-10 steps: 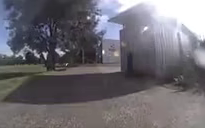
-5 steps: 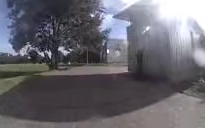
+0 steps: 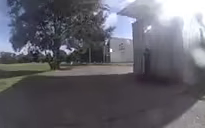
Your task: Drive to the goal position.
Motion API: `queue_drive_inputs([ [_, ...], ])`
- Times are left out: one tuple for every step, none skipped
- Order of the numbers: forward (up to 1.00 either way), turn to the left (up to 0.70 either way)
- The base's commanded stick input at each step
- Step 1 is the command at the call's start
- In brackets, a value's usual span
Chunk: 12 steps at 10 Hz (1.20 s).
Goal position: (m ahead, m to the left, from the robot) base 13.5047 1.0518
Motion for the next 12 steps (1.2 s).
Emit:
queue_drive_inputs([
  [1.0,0.0],
  [1.0,0.0],
  [1.0,0.0],
  [1.0,0.0],
  [1.0,0.0],
  [1.0,0.0],
  [1.0,0.0],
  [1.0,0.0],
  [1.0,0.0],
  [1.0,0.0],
  [1.0,0.0],
  [1.0,0.0],
])
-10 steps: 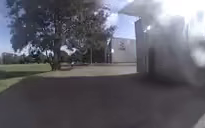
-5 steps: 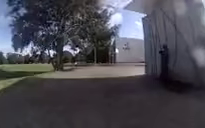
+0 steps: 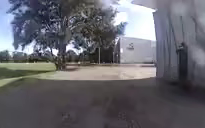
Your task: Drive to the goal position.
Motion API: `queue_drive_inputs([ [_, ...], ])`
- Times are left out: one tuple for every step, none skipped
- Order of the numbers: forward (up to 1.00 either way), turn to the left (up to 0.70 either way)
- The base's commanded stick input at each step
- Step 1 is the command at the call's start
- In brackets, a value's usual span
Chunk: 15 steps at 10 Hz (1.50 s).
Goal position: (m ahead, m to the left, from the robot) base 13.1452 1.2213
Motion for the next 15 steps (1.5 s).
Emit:
queue_drive_inputs([
  [1.0,0.0],
  [1.0,0.0],
  [1.0,0.0],
  [1.0,0.0],
  [1.0,0.0],
  [1.0,0.0],
  [1.0,0.0],
  [1.0,0.0],
  [1.0,0.0],
  [1.0,0.0],
  [1.0,0.0],
  [1.0,0.0],
  [1.0,0.0],
  [1.0,0.0],
  [1.0,0.0],
])
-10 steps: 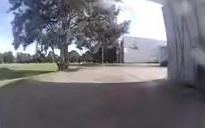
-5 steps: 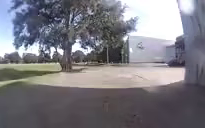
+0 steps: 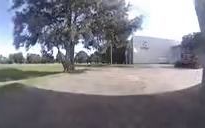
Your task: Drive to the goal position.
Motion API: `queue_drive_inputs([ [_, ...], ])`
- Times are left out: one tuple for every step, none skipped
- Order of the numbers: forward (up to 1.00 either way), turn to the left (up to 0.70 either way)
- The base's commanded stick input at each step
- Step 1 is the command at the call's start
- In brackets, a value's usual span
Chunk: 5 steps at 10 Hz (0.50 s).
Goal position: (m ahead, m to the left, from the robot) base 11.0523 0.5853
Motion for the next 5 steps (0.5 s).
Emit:
queue_drive_inputs([
  [1.0,0.0],
  [1.0,0.0],
  [1.0,0.0],
  [1.0,0.0],
  [1.0,0.0],
])
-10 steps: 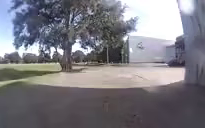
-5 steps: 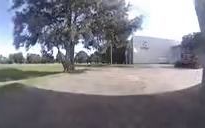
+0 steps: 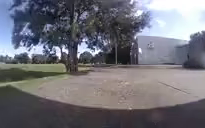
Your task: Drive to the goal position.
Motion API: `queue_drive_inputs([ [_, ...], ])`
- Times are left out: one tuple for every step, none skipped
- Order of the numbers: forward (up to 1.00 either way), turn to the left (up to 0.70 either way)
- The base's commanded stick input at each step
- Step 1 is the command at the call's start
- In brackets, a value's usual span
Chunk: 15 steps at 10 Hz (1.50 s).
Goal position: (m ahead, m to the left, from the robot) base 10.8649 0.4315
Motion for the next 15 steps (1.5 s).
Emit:
queue_drive_inputs([
  [1.0,0.0],
  [1.0,0.0],
  [1.0,0.0],
  [1.0,0.0],
  [1.0,0.0],
  [1.0,0.0],
  [1.0,0.0],
  [1.0,0.0],
  [1.0,0.0],
  [1.0,0.0],
  [1.0,0.0],
  [1.0,0.0],
  [1.0,0.0],
  [1.0,0.0],
  [1.0,0.0],
])
